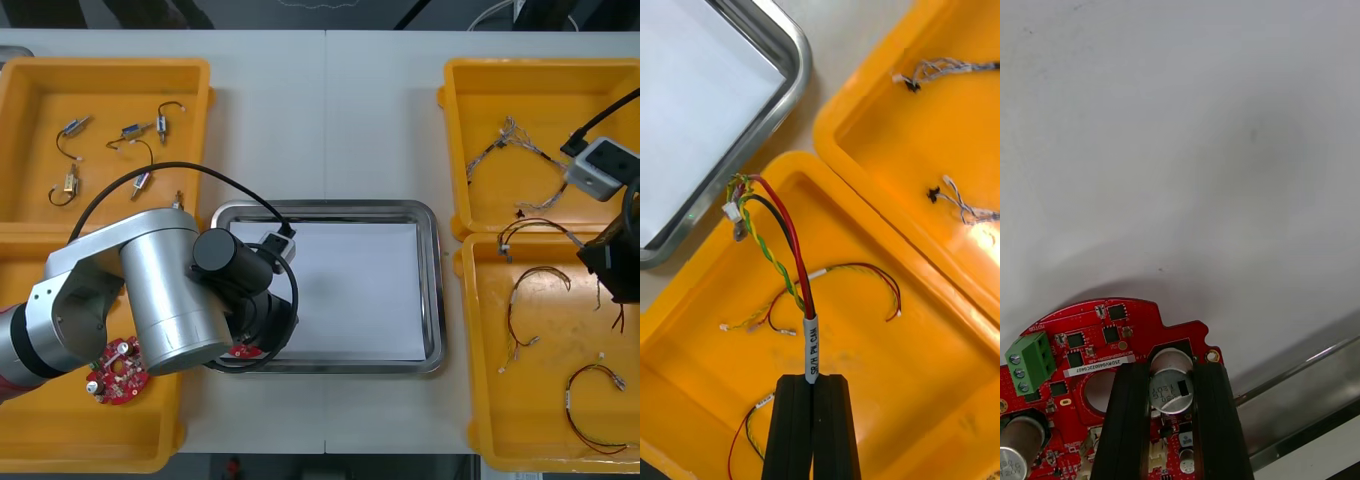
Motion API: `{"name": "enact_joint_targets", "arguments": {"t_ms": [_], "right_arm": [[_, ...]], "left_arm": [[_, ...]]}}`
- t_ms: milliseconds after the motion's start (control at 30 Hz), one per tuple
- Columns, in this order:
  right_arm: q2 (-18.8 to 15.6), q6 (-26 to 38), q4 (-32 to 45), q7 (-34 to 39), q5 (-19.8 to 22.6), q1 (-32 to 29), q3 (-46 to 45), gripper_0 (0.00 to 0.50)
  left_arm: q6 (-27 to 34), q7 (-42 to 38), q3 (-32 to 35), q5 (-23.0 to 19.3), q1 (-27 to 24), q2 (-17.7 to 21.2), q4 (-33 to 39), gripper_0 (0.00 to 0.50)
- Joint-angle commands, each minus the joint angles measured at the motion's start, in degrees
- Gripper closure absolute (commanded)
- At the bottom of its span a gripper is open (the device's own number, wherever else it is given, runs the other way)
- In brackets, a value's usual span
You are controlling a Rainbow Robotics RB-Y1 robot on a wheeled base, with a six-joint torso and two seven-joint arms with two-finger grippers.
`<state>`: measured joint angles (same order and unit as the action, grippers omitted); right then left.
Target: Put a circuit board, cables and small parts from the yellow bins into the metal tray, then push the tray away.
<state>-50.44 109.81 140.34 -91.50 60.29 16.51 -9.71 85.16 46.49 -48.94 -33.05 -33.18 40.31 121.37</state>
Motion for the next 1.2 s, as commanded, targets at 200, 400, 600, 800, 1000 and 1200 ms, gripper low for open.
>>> {"name": "enact_joint_targets", "arguments": {"t_ms": [200, 400, 600, 800, 1000, 1200], "right_arm": [[-2.4, 0.2, 3.7, -2.5, 0.4, 8.4, 9.7, 0.500], [-2.5, 0.2, 3.8, -3.0, 1.1, 9.1, 10.1, 0.500], [-2.4, 0.2, 3.8, -3.1, -0.3, 11.6, 14.6, 0.500], [-2.4, 0.2, 3.8, -3.1, -1.4, 13.0, 18.4, 0.500], [-2.4, 0.2, 3.8, -3.1, -3.8, 15.1, 23.8, 0.500], [-1.3, -1.7, 3.7, -2.8, -8.1, 18.0, 31.8, 0.500]], "left_arm": [[-3.7, -2.5, -2.6, 1.8, -1.9, -0.9, -1.2, 0.500], [-3.7, -3.0, -2.6, 1.6, -1.9, -0.9, -1.1, 0.420], [-3.8, -3.6, -2.6, 1.5, -1.9, -0.9, -0.5, 0.000], [-3.2, -3.7, -0.7, 1.1, -1.9, -1.0, 0.8, 0.000], [1.9, -3.6, 4.6, -1.2, -1.9, -1.5, 3.8, 0.000], [9.6, -3.1, 12.5, -3.9, -2.4, -3.0, 6.9, 0.000]]}}
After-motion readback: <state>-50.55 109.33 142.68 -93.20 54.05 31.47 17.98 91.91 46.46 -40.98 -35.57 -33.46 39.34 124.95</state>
